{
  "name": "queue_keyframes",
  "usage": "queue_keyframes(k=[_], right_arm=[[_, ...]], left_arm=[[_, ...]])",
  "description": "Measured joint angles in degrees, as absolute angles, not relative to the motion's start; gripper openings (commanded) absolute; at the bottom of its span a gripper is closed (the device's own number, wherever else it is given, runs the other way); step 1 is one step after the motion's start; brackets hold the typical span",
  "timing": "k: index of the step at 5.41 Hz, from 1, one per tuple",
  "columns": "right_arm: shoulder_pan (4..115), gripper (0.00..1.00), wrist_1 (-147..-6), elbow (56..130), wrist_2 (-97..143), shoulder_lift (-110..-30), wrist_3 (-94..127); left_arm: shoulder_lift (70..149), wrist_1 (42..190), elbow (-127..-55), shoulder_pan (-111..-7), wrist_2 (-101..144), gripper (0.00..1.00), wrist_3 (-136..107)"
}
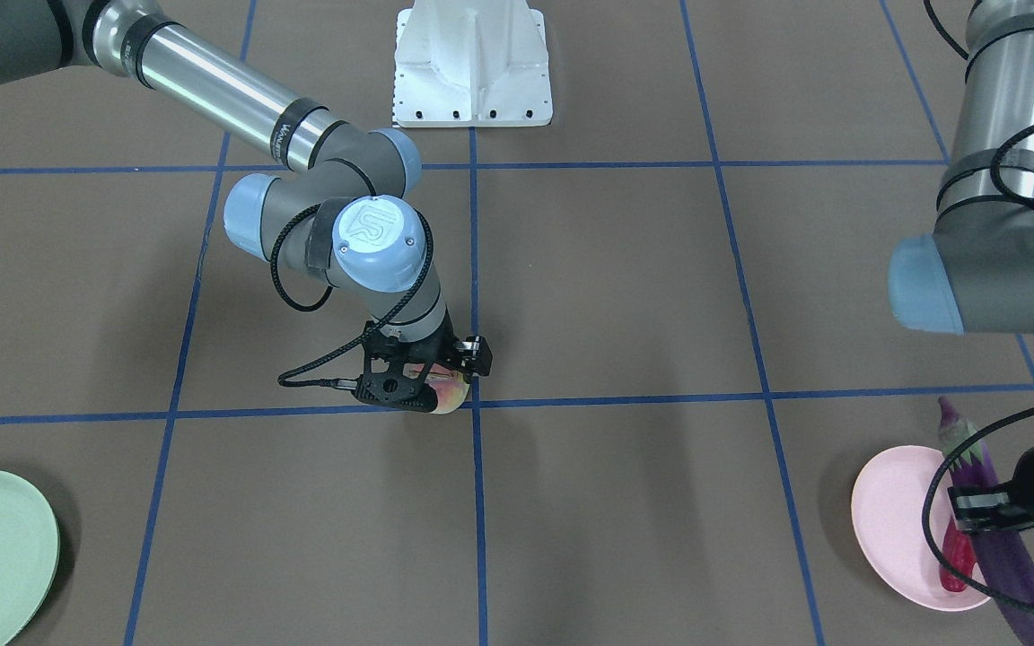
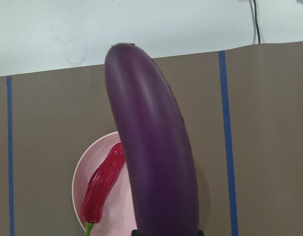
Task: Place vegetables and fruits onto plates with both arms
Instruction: 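Grasp the peach with the right gripper and lift it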
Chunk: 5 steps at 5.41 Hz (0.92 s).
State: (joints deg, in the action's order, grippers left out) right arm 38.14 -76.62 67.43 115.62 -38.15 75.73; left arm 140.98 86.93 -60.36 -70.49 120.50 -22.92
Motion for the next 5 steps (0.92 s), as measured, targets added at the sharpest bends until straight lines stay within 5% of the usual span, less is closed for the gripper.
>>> queue_keyframes(k=[1, 5], right_arm=[[37.99, 0.01, -76.54, 67.29, 115.18, -38.16, 75.66], [40.98, 0.00, -76.48, 74.49, 114.24, -38.25, 76.61]], left_arm=[[140.98, 86.92, -60.41, -70.49, 120.50, 0.00, -22.96], [138.84, 94.71, -55.65, -68.70, 117.50, 0.00, -23.08]])
